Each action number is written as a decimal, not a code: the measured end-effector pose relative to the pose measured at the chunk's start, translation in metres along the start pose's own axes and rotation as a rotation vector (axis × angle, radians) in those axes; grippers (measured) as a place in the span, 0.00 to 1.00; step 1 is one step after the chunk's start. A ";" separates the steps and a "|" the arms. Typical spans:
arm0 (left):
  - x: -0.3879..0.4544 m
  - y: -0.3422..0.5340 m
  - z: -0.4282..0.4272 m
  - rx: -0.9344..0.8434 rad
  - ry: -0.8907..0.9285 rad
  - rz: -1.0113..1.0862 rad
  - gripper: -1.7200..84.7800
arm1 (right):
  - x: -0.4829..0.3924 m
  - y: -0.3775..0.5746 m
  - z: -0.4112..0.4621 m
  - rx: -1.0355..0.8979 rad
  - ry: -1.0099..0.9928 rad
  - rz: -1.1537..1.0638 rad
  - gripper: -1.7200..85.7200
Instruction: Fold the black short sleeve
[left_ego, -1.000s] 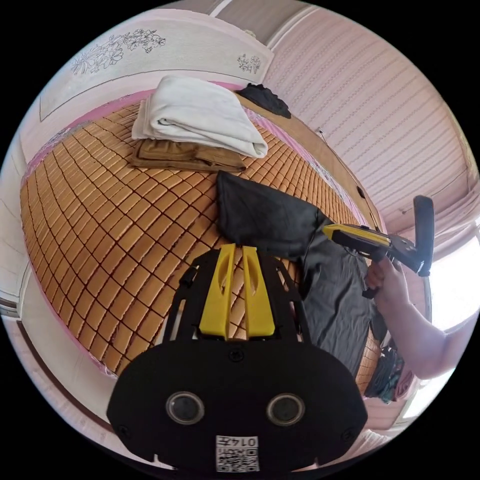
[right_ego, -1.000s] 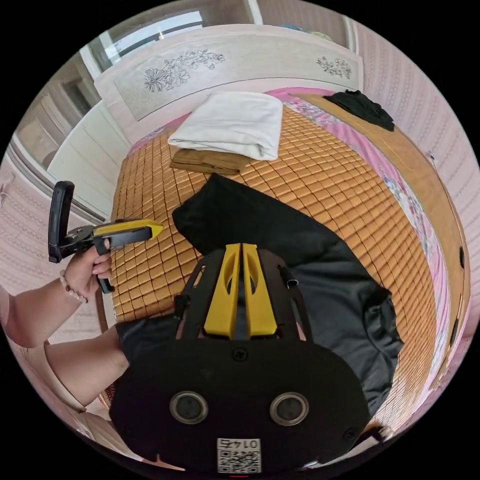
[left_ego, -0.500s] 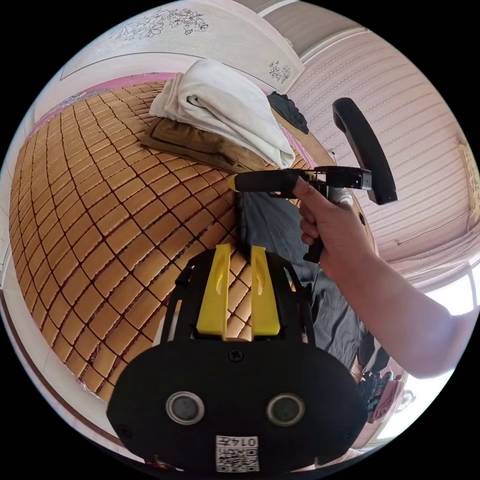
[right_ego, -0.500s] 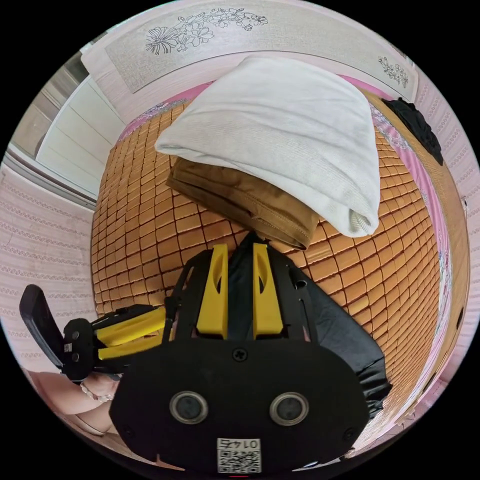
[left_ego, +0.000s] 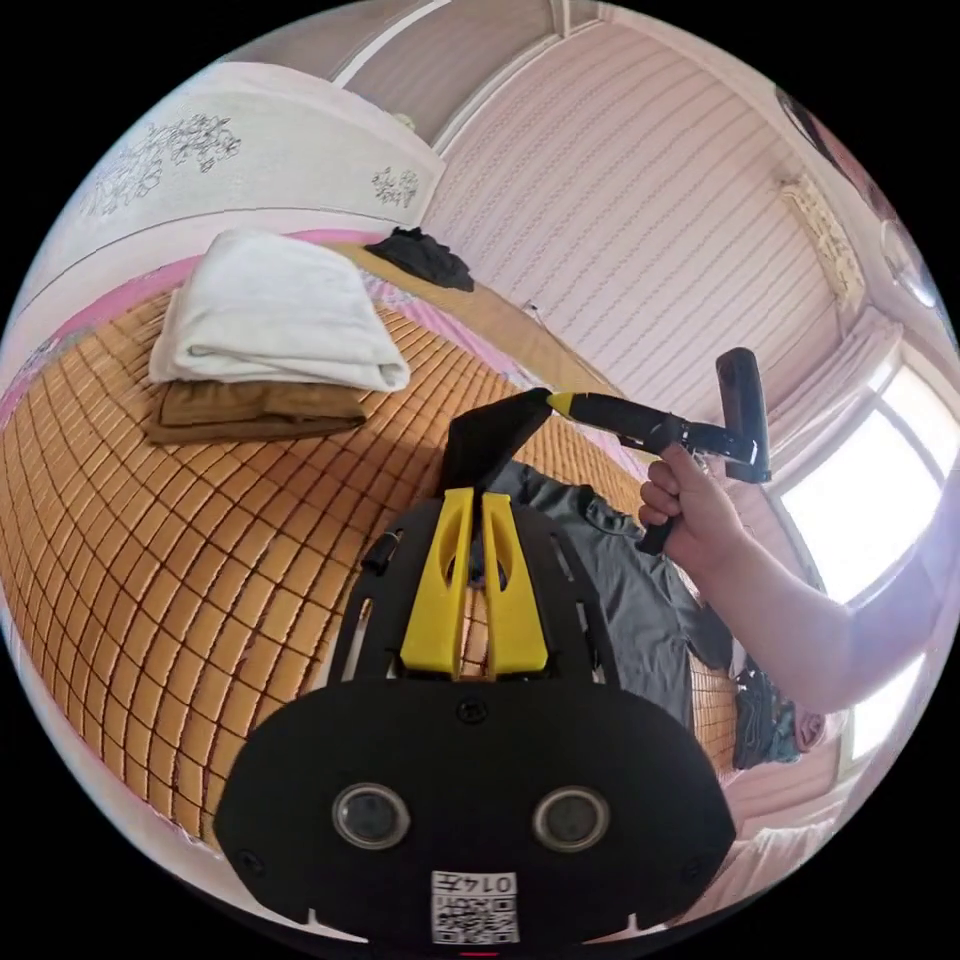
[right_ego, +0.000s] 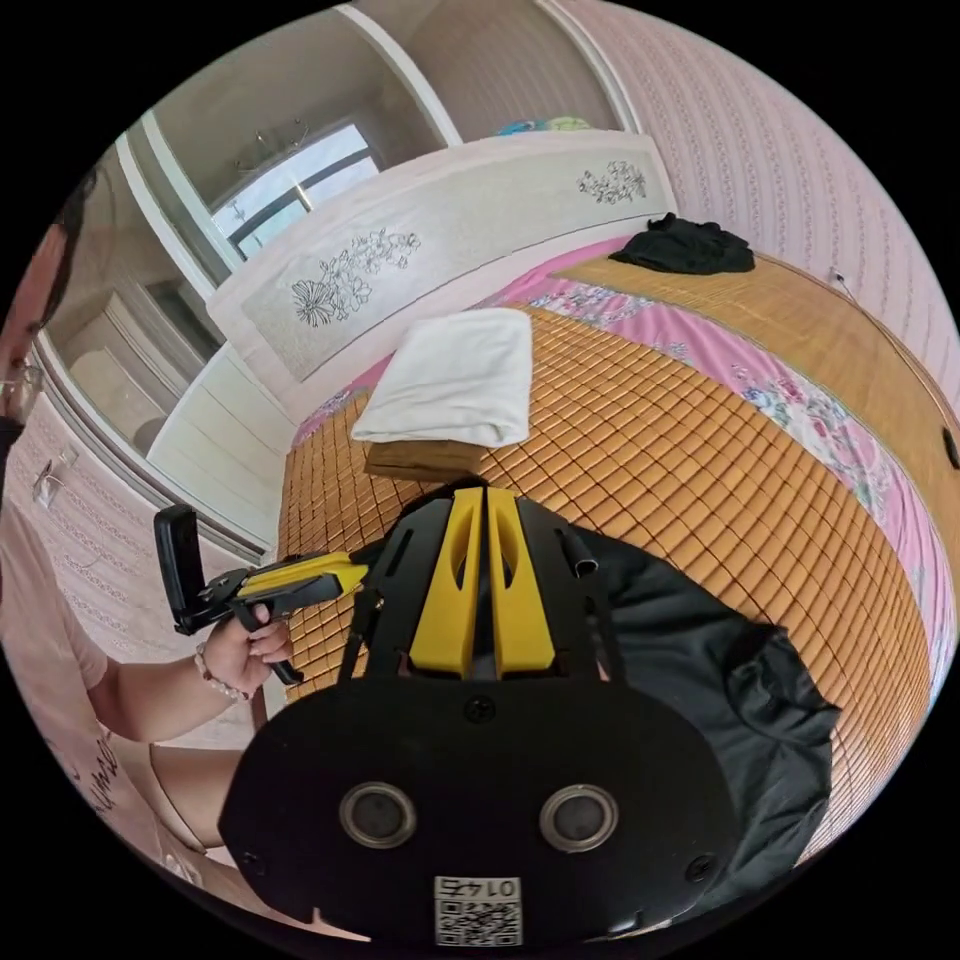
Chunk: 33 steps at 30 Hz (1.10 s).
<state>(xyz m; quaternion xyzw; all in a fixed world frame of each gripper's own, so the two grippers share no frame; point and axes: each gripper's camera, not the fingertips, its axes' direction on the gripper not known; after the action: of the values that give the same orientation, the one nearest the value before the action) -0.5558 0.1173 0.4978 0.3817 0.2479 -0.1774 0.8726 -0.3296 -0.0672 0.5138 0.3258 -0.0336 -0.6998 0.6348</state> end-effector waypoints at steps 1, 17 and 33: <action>0.008 -0.001 0.001 -0.001 0.032 0.028 0.17 | 0.010 0.014 -0.027 0.037 0.014 0.034 0.02; 0.140 0.074 0.092 -0.532 0.269 0.457 0.11 | 0.089 0.196 -0.107 -0.170 0.158 0.545 0.02; 0.181 0.060 0.137 -0.656 0.150 0.519 0.08 | 0.094 0.187 -0.103 -0.301 0.293 0.488 0.07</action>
<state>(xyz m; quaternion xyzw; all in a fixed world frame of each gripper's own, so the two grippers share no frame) -0.3377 0.0309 0.5093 0.1454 0.2498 0.1648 0.9430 -0.1145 -0.1504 0.4803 0.3080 0.0849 -0.4697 0.8230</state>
